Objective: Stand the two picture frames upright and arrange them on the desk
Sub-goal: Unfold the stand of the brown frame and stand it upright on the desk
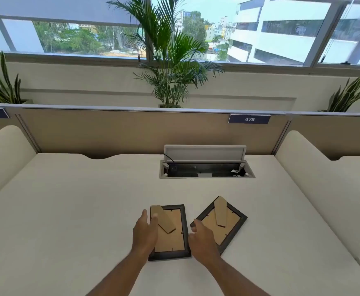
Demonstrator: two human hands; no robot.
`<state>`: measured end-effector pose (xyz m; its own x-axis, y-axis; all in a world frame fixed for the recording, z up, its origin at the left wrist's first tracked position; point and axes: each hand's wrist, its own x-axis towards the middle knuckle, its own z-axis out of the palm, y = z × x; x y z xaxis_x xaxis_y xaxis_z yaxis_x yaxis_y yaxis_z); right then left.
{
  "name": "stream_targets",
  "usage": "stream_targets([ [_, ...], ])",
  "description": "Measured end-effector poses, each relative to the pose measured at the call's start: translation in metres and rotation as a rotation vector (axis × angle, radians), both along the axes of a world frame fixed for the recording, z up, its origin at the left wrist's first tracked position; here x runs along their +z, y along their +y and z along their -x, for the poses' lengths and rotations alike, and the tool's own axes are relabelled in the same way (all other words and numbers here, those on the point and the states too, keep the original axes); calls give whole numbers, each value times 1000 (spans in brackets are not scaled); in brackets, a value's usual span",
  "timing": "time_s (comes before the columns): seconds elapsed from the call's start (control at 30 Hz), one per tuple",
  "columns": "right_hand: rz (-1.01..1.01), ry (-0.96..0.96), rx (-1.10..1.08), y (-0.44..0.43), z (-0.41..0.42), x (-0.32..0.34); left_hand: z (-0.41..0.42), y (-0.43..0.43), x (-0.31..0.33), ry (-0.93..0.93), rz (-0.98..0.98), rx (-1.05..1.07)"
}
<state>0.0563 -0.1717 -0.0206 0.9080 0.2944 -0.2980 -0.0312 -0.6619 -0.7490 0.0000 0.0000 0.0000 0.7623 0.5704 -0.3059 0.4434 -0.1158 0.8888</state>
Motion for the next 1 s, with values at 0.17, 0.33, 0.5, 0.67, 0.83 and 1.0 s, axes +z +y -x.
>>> stream_targets([
  [0.17,50,35,-24,-1,3,-5,5,9,-13,91,102,79],
  [0.33,95,12,-41,6,-2,-8,5,10,-24,177,150,74],
  [0.5,105,-4,-33,14,-4,-9,3,7,-29,186,154,81],
  [0.67,52,51,-89,20,-6,-15,3,4,-28,170,229,121],
  [0.83,-28,172,-161,22,-3,-22,5,4,-30,148,265,197],
  [1.0,-145,185,-243,17,-5,-15,3,7,-27,81,317,308],
])
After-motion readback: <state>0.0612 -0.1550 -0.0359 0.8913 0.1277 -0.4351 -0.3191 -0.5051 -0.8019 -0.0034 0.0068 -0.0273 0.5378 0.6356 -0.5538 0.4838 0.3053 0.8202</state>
